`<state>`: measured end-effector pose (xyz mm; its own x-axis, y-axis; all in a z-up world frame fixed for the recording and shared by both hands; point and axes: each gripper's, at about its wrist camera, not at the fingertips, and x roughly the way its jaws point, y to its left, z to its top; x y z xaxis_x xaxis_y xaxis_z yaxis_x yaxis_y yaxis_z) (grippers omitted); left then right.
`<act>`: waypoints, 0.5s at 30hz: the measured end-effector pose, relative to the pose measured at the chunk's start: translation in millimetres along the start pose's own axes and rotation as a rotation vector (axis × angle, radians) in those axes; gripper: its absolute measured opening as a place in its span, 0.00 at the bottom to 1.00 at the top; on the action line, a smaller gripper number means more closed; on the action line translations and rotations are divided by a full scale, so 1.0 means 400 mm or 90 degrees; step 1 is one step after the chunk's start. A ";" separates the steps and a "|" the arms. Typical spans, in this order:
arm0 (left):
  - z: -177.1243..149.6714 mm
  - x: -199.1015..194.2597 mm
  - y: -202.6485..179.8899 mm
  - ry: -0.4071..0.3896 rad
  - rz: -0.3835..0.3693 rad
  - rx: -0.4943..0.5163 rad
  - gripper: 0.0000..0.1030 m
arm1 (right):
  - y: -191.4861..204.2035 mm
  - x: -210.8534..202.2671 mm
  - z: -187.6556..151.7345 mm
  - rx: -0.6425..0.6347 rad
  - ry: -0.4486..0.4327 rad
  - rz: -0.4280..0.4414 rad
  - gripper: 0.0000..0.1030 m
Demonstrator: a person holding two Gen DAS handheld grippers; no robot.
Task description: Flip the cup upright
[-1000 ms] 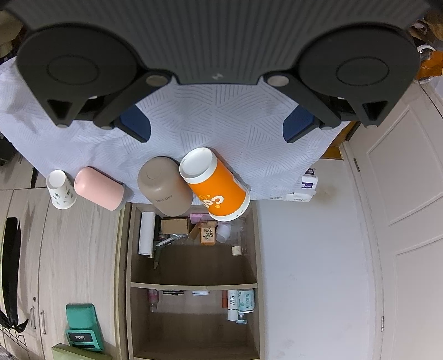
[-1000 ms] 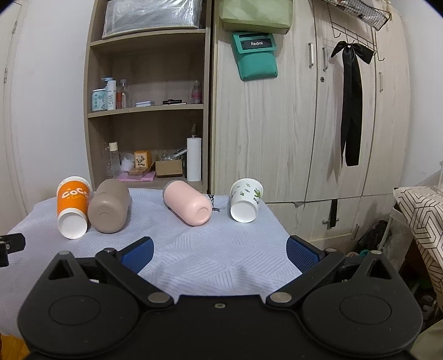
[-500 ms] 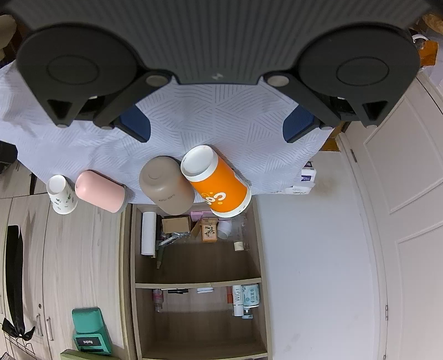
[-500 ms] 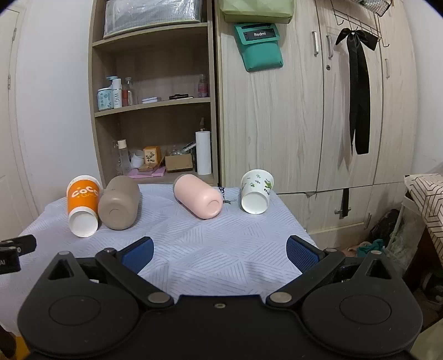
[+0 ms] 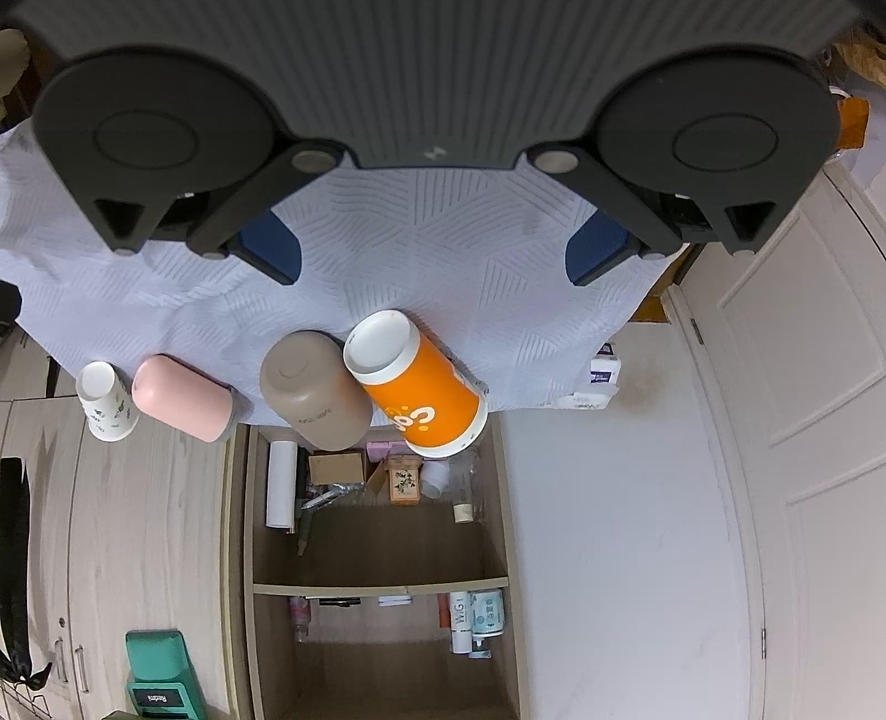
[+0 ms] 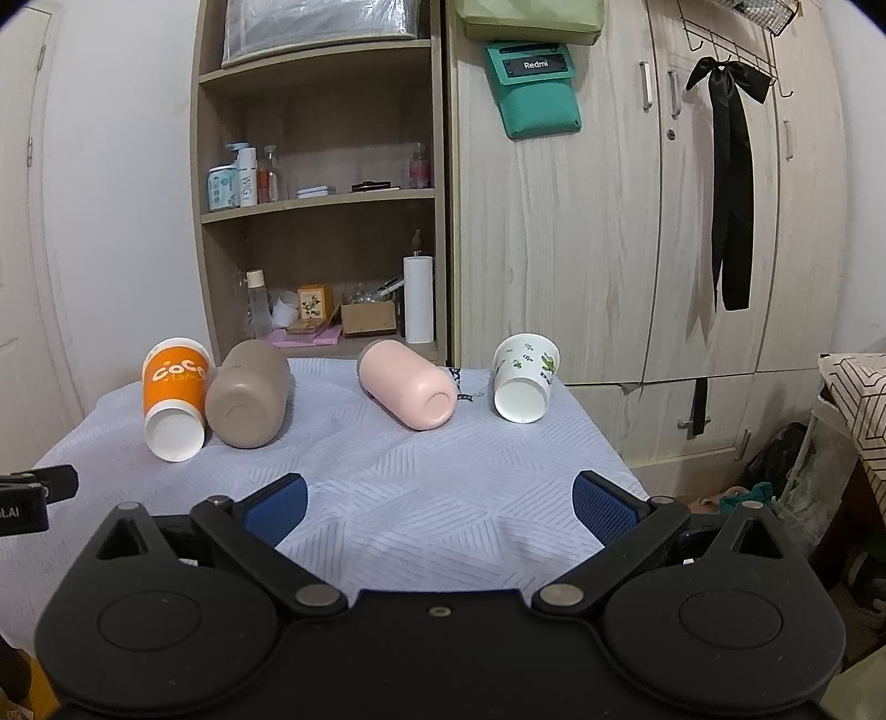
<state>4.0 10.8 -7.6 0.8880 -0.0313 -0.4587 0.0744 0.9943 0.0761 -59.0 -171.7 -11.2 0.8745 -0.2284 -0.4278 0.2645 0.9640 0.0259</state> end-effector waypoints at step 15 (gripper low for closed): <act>0.070 -0.024 0.030 -0.001 -0.008 0.016 1.00 | 0.016 -0.013 0.038 -0.045 -0.017 0.045 1.00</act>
<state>9.0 20.1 22.5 0.8876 -0.0440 -0.4585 0.0972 0.9909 0.0932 -55.8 -166.4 4.9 0.9007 -0.1616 -0.4033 0.1725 0.9850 -0.0094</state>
